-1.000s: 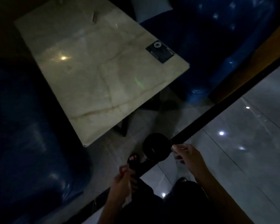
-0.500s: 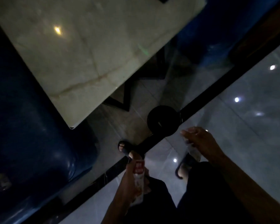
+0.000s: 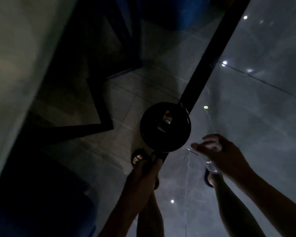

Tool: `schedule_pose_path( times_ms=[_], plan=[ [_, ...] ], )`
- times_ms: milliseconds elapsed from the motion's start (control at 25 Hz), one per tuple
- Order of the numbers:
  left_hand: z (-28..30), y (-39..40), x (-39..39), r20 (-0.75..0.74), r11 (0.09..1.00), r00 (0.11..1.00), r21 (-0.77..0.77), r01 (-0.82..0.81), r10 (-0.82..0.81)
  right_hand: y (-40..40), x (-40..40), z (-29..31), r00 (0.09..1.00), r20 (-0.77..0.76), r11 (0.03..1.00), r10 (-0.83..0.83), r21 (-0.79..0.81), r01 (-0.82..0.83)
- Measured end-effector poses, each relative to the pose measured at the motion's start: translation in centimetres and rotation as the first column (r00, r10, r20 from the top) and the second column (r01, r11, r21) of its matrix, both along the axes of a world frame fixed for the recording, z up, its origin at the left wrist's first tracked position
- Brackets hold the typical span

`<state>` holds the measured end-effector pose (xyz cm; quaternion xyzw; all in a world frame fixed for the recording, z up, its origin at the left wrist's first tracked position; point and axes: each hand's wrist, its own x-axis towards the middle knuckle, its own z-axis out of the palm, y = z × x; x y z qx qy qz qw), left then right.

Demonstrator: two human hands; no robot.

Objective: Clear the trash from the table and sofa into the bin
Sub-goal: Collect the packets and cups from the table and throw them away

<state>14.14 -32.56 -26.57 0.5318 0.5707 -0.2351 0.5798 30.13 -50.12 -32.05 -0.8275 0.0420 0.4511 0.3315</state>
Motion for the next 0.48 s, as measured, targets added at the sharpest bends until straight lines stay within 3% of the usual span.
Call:
schedule_pose_path(
  times_ms=[120,200,400,480],
  plan=[
    [-4.9,1.8,1.2,0.020,0.982,0.983,0.055,0.181,-0.182,0.6,-0.8,-5.3,0.993,0.053,0.995,-0.101,0.018,0.100],
    [-7.4,2.3,1.5,0.048,0.973,0.976,0.098,0.209,-0.214,1.4,-0.8,-8.4,0.981,0.056,0.981,-0.187,0.059,0.184],
    [-12.3,3.6,2.7,0.112,0.934,0.971,0.316,0.166,-0.211,3.0,-0.1,-13.0,0.992,0.041,0.984,-0.117,0.137,0.110],
    [-13.6,4.0,3.4,0.120,0.926,0.968,0.336,0.171,-0.222,2.8,0.5,-14.2,0.995,0.032,0.983,-0.092,0.160,0.085]
  ],
)
